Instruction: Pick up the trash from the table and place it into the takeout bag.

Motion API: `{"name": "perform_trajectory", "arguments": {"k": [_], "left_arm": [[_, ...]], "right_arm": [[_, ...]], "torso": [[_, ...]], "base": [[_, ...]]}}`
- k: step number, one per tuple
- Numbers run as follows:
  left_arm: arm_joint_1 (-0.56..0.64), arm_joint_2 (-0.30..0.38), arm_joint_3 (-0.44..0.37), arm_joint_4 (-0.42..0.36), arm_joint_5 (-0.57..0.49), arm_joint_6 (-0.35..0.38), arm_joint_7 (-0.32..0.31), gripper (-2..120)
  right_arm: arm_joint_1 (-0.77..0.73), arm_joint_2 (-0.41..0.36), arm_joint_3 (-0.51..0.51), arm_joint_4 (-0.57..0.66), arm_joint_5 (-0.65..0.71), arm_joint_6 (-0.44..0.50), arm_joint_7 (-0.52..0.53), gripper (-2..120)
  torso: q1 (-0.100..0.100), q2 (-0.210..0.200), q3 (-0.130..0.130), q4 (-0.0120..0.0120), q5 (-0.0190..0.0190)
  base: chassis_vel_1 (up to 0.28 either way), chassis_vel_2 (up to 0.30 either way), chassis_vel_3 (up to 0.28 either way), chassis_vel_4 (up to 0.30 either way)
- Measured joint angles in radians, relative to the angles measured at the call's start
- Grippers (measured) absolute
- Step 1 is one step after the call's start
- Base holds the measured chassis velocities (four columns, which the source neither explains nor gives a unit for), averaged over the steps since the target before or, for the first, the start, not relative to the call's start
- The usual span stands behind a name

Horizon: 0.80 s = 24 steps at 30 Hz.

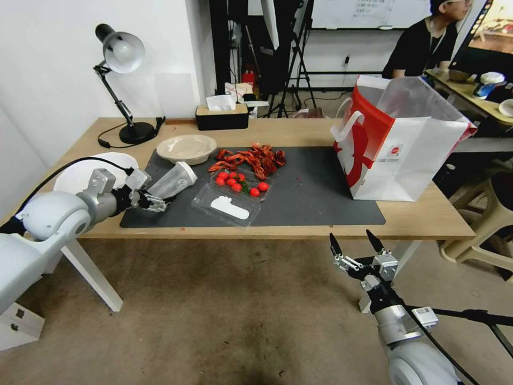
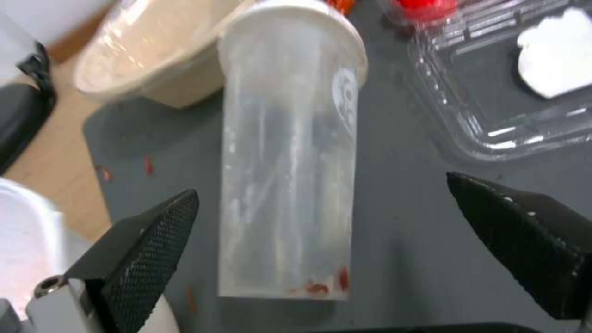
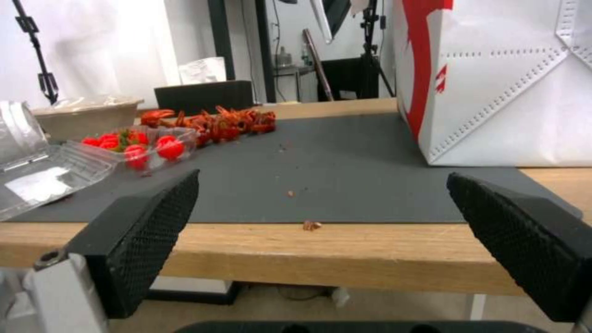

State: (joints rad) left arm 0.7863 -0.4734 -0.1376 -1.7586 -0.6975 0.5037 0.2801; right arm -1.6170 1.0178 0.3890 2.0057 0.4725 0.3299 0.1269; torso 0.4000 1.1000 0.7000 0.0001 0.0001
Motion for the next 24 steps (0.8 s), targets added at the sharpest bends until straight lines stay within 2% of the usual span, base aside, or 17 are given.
{"name": "perform_trajectory", "arguments": {"k": [3,9,13,19,21,22,24], "left_arm": [[-0.027,-0.003,0.027,0.008,0.000,0.021,0.005,100],[-0.141,-0.030,0.144,0.048,0.001,0.076,0.001,100],[-0.185,-0.050,0.179,0.078,-0.003,0.114,-0.023,100],[-0.195,-0.054,0.191,0.085,-0.006,0.133,-0.027,100],[-0.198,-0.055,0.193,0.085,-0.007,0.137,-0.027,98],[-0.211,-0.060,0.204,0.084,-0.018,0.150,-0.039,85],[-0.216,-0.060,0.206,0.084,-0.022,0.154,-0.041,81]], "right_arm": [[-0.003,0.001,0.002,-0.001,0.000,0.001,-0.001,100],[0.003,0.000,0.005,-0.007,0.002,0.002,-0.002,100],[0.005,-0.001,0.009,-0.013,0.006,0.002,-0.002,100],[0.007,-0.002,0.012,-0.021,0.011,0.006,-0.002,100],[0.008,-0.003,0.012,-0.021,0.011,0.006,-0.002,100],[0.012,-0.006,0.011,-0.021,0.011,0.006,-0.001,100],[0.012,-0.007,0.011,-0.021,0.011,0.006,-0.001,100]], "torso": [[0.000,0.000,0.000,-0.0001,-0.0001],[0.000,0.000,0.000,-0.0001,0.0000],[0.000,0.000,0.000,-0.0001,-0.0001],[0.000,0.000,0.000,0.0000,0.0000],[0.000,0.000,0.000,0.0000,-0.0001],[0.000,0.000,0.000,-0.0001,-0.0001],[0.000,0.000,0.000,-0.0002,0.0000]], "base": [[0.000,0.000,0.000,0.000],[0.000,0.000,0.000,0.000],[0.000,0.000,0.000,0.000],[0.000,0.000,0.000,0.000],[0.000,0.000,0.000,0.000],[0.000,0.000,0.000,0.000],[0.000,0.000,0.000,0.000]]}}
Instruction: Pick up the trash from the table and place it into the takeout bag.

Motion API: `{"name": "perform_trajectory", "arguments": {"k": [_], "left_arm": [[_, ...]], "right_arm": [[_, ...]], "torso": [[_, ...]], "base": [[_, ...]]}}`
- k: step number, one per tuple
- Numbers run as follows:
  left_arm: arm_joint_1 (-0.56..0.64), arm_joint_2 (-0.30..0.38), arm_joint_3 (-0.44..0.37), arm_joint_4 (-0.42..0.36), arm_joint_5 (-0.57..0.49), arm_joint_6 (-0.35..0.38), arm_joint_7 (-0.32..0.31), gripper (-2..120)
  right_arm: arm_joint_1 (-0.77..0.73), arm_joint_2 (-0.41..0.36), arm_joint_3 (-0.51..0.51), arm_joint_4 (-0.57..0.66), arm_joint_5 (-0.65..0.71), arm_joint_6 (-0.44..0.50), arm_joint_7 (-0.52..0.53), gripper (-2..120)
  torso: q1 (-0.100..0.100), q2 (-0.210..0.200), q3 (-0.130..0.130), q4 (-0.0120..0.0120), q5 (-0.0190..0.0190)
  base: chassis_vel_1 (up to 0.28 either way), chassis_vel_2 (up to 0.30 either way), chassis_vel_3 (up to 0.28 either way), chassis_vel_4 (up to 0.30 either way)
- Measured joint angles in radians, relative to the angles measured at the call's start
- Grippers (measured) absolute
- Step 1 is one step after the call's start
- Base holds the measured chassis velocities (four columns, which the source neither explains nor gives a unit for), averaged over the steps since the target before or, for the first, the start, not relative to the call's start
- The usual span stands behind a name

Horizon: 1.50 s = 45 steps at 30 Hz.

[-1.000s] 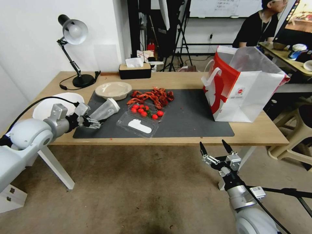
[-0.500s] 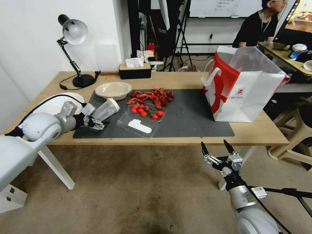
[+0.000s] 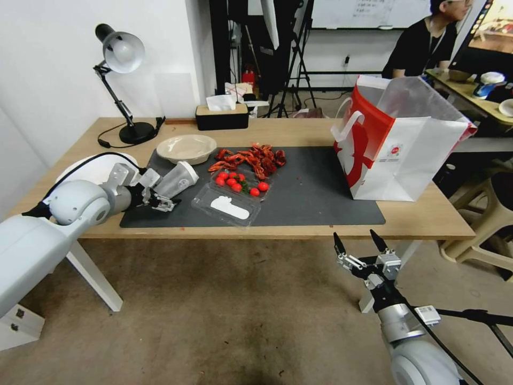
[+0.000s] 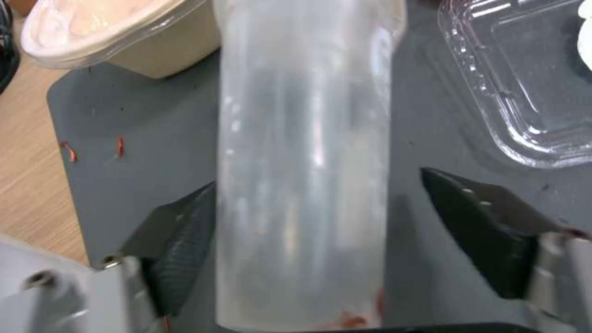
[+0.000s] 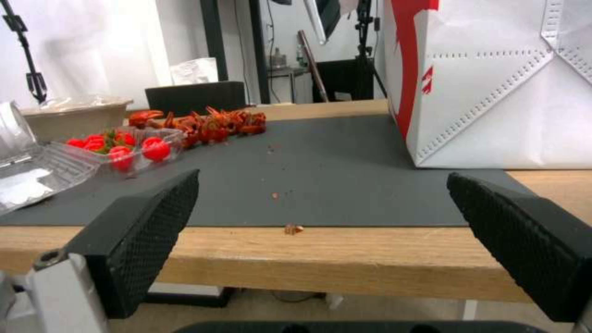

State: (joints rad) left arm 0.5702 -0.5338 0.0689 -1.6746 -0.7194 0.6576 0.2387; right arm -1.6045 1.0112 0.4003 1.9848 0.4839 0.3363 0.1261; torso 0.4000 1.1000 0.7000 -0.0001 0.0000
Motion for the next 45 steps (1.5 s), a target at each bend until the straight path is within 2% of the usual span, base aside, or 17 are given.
{"name": "perform_trajectory", "arguments": {"k": [3,7,9,12,14,21,22,28,33,34,36,38,40,42,44,45], "left_arm": [[-0.009,0.000,0.006,0.004,-0.001,0.007,-0.003,65],[-0.009,0.001,0.006,0.006,-0.001,0.007,-0.004,57],[-0.005,0.002,0.006,0.006,0.000,0.007,-0.005,47],[-0.002,0.003,0.003,0.005,-0.006,0.003,-0.006,42],[0.001,0.005,-0.005,-0.005,-0.037,-0.009,-0.002,31],[-0.018,0.023,-0.021,-0.042,-0.114,-0.071,0.036,21],[-0.050,0.026,-0.021,-0.058,-0.146,-0.096,0.060,15],[-0.166,0.013,0.022,-0.066,-0.222,-0.111,0.069,6],[-0.322,-0.041,0.095,-0.024,-0.251,-0.112,0.070,4],[-0.322,-0.041,0.095,-0.024,-0.251,-0.112,0.070,4],[-0.404,-0.088,0.148,0.010,-0.260,-0.111,0.066,4],[-0.430,-0.104,0.170,0.020,-0.263,-0.111,0.065,4],[-0.525,-0.177,0.263,0.063,-0.276,-0.110,0.058,4],[-0.544,-0.192,0.282,0.072,-0.279,-0.110,0.057,3],[-0.624,-0.270,0.355,0.117,-0.291,-0.109,0.049,3],[-0.624,-0.270,0.355,0.117,-0.291,-0.109,0.049,3]], "right_arm": [[0.001,-0.001,0.000,0.000,0.001,0.000,0.000,100],[0.001,-0.002,0.000,0.000,0.001,0.000,0.000,100],[0.001,-0.002,-0.001,0.000,0.001,0.000,0.000,100],[0.001,-0.002,-0.002,0.000,0.001,0.000,0.000,100],[0.002,-0.001,-0.003,0.000,0.000,-0.001,0.000,100],[0.003,-0.001,-0.003,0.000,-0.002,-0.003,0.000,100],[0.002,0.000,-0.003,0.000,-0.004,-0.004,0.001,100],[-0.002,0.002,0.000,0.001,-0.004,-0.004,0.001,100],[-0.005,0.005,0.002,0.007,-0.006,-0.004,0.001,100],[-0.005,0.005,0.002,0.007,-0.006,-0.004,0.001,100],[-0.007,0.006,0.005,0.008,-0.007,-0.005,0.001,100],[-0.007,0.006,0.005,0.009,-0.008,-0.006,0.002,100],[-0.007,0.009,0.006,0.010,-0.010,-0.008,0.003,100],[-0.006,0.010,0.006,0.010,-0.010,-0.008,0.003,100],[-0.005,0.015,0.006,0.011,-0.013,-0.011,0.005,100],[-0.005,0.015,0.006,0.011,-0.013,-0.011,0.005,100]], "torso": [[0.000,0.000,0.000,0.0001,0.0000],[0.000,0.000,0.000,0.0001,0.0001],[0.000,0.000,0.000,0.0001,0.0002],[0.000,0.000,0.000,0.0002,0.0002],[0.000,0.000,0.000,0.0001,-0.0005],[0.000,0.000,0.000,0.0002,-0.0001],[0.000,0.000,0.000,0.0001,-0.0001],[0.000,0.000,0.000,0.0000,0.0000],[0.000,0.000,0.000,0.0000,0.0000],[0.000,0.000,0.000,0.0000,0.0000],[0.000,0.000,0.000,0.0002,-0.0001],[0.000,0.000,0.000,0.0001,-0.0001],[0.000,0.000,0.000,0.0000,-0.0002],[0.000,0.000,0.000,-0.0003,-0.0002],[0.000,0.000,0.000,-0.0006,0.0003],[0.000,0.000,0.000,-0.0006,0.0003]], "base": [[0.000,0.000,0.000,0.000],[0.000,0.000,0.000,0.000],[0.000,0.000,0.000,0.000],[0.000,0.000,0.000,0.000],[0.000,0.000,0.000,0.000],[0.000,0.000,0.000,0.000],[0.000,0.000,0.000,0.000],[0.000,0.000,0.000,0.000],[0.000,0.000,0.000,0.000],[0.000,0.000,0.000,0.000],[0.000,0.000,0.000,0.000],[0.000,0.000,0.000,0.000],[0.000,0.000,0.000,0.000],[0.000,0.000,0.000,0.000],[0.000,0.000,0.000,0.000],[0.000,0.000,0.000,0.000]]}}
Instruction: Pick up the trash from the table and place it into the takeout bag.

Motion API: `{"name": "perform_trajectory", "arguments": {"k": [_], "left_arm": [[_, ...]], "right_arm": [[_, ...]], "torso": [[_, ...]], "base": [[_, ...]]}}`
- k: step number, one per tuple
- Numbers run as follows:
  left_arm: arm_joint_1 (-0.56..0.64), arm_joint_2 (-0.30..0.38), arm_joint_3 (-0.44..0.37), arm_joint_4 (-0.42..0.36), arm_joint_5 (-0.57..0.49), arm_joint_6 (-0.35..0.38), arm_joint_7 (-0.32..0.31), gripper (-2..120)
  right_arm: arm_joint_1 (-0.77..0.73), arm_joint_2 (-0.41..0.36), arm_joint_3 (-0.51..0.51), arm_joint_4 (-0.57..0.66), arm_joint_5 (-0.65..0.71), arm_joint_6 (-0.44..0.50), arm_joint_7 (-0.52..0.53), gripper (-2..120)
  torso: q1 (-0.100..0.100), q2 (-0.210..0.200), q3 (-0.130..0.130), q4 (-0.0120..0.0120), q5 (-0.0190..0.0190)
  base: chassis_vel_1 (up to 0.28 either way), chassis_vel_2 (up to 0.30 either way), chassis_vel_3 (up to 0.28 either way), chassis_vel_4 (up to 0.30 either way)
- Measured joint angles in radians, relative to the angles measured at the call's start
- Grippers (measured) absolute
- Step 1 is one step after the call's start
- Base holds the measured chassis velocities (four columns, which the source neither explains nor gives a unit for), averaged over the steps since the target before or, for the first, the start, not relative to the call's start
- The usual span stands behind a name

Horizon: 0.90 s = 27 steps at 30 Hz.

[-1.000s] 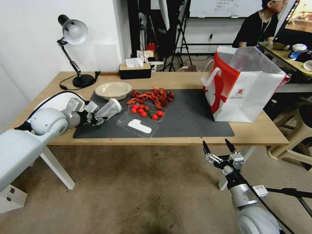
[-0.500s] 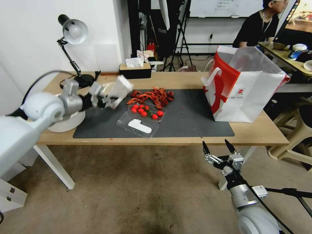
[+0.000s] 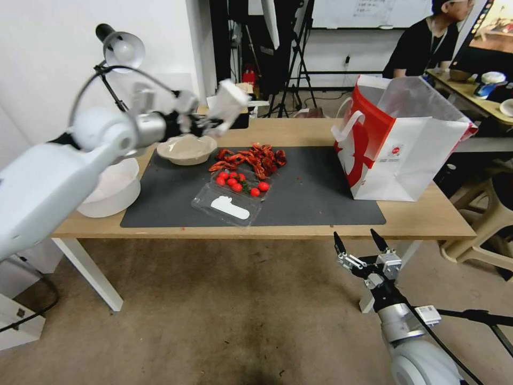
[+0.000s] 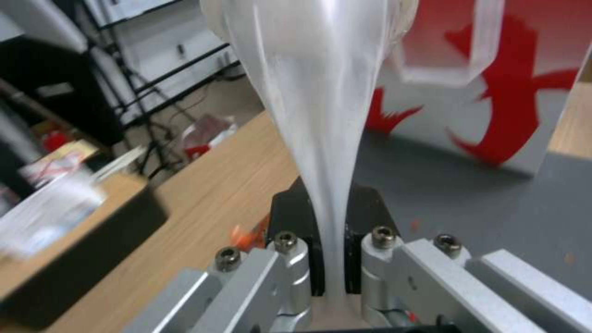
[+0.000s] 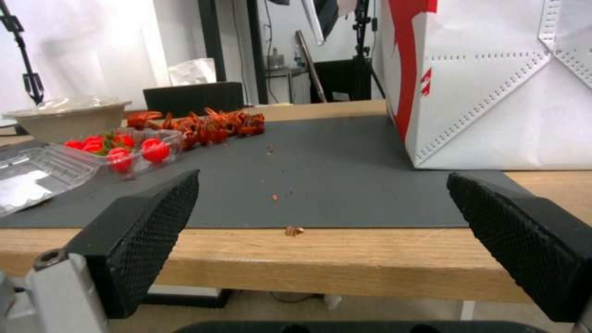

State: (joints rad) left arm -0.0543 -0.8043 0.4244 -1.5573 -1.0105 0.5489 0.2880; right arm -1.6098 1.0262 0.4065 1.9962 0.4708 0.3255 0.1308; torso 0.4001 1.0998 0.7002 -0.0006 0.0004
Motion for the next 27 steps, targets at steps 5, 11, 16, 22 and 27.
{"name": "perform_trajectory", "arguments": {"k": [5,11,16,22,27], "left_arm": [[-0.103,-0.139,0.065,0.097,-0.003,0.001,-0.006,3],[-0.167,-0.296,0.106,0.206,0.006,-0.027,0.003,3],[-0.202,-0.398,0.112,0.286,0.014,-0.056,0.017,3],[-0.236,-0.474,0.113,0.340,0.010,-0.077,0.026,3],[-0.267,-0.567,0.117,0.433,0.017,-0.116,0.034,3]], "right_arm": [[-0.006,0.011,0.009,0.001,-0.004,0.000,0.001,100],[-0.023,0.022,0.029,0.004,-0.008,0.002,-0.002,100],[-0.031,0.031,0.037,0.004,-0.012,0.005,-0.004,100],[-0.038,0.036,0.038,0.004,-0.020,0.007,-0.004,100],[-0.049,0.036,0.047,0.009,-0.021,0.008,-0.006,100]], "torso": [[0.000,0.000,0.000,0.0009,0.0001],[0.000,0.000,0.000,0.0007,-0.0002],[0.000,0.000,0.000,0.0008,-0.0001],[0.000,0.000,0.000,0.0008,-0.0001],[0.000,0.000,0.000,0.0009,-0.0003]], "base": [[0.000,0.000,0.000,0.000],[0.000,0.000,0.000,0.000],[0.000,0.000,0.000,0.000],[0.000,0.000,0.000,0.000],[0.000,0.000,0.000,0.000]]}}
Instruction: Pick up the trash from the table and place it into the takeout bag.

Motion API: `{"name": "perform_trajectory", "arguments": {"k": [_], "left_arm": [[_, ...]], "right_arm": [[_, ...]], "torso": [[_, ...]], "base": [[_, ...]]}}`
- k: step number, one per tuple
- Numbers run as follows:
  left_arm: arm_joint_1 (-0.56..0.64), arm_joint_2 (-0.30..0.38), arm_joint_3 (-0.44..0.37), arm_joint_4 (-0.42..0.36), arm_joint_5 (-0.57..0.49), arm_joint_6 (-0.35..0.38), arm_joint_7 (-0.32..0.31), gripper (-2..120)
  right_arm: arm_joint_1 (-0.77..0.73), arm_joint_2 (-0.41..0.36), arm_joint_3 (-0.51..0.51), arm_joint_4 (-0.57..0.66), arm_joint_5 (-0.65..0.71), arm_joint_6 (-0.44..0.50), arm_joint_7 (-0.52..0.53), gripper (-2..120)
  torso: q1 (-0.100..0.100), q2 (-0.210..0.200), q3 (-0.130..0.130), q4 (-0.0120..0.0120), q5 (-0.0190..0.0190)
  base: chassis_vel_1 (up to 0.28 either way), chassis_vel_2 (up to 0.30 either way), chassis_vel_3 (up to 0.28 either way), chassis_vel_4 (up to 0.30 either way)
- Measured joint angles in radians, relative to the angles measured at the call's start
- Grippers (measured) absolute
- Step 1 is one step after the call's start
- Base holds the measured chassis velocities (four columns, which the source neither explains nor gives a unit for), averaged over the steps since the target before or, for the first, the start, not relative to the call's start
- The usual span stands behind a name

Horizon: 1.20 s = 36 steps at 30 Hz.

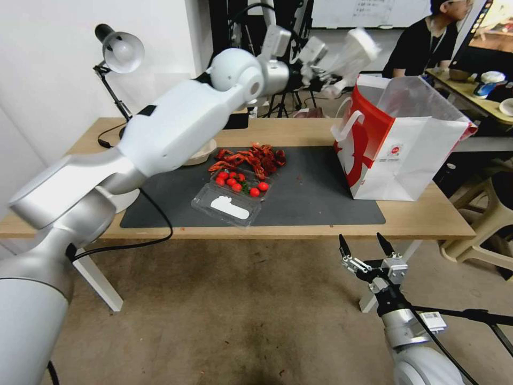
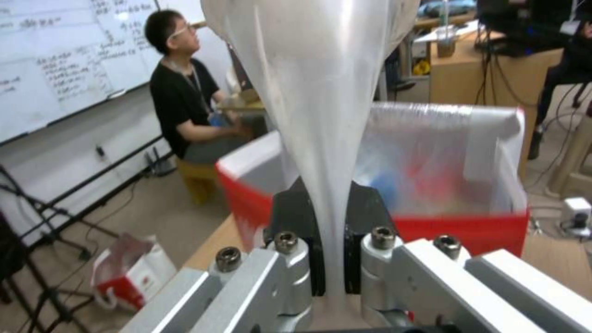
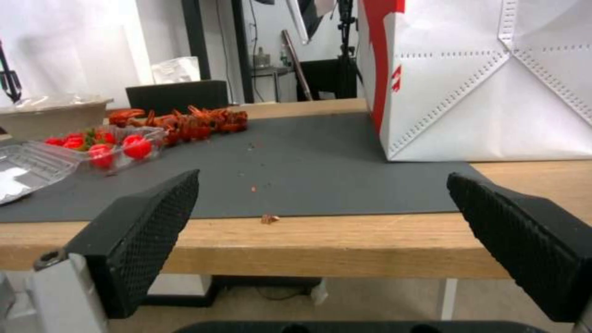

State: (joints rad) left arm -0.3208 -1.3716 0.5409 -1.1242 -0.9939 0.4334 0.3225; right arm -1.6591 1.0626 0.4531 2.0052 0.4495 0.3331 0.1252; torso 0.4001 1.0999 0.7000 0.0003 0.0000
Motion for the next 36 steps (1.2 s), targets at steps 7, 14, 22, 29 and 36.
{"name": "perform_trajectory", "arguments": {"k": [7,14,22,29,36], "left_arm": [[-0.023,-0.092,0.005,0.091,0.011,-0.039,0.024,2],[-0.035,-0.215,0.020,0.214,0.062,-0.128,0.070,2],[-0.044,-0.245,0.062,0.308,0.171,-0.278,0.104,2],[-0.040,-0.241,0.095,0.353,0.242,-0.354,0.131,2],[-0.039,-0.239,0.108,0.354,0.234,-0.361,0.144,15]], "right_arm": [[-0.012,-0.001,0.013,0.001,0.004,0.006,-0.005,100],[-0.029,0.001,0.027,-0.008,0.013,0.021,-0.016,100],[-0.033,0.002,0.036,-0.012,0.020,0.027,-0.019,100],[-0.035,0.003,0.042,-0.018,0.025,0.033,-0.022,100],[-0.039,0.003,0.047,-0.021,0.030,0.041,-0.027,100]], "torso": [[0.000,0.000,0.000,-0.0002,0.0002],[0.000,0.000,0.000,-0.0003,0.0003],[0.000,0.000,0.000,-0.0001,0.0001],[0.000,0.000,0.000,-0.0003,0.0000],[0.000,0.000,0.000,-0.0003,0.0000]], "base": [[0.000,0.000,0.000,0.000],[0.000,0.000,0.000,0.000],[0.000,0.000,0.000,0.000],[0.000,0.000,0.000,0.000],[0.000,0.000,0.000,0.000]]}}
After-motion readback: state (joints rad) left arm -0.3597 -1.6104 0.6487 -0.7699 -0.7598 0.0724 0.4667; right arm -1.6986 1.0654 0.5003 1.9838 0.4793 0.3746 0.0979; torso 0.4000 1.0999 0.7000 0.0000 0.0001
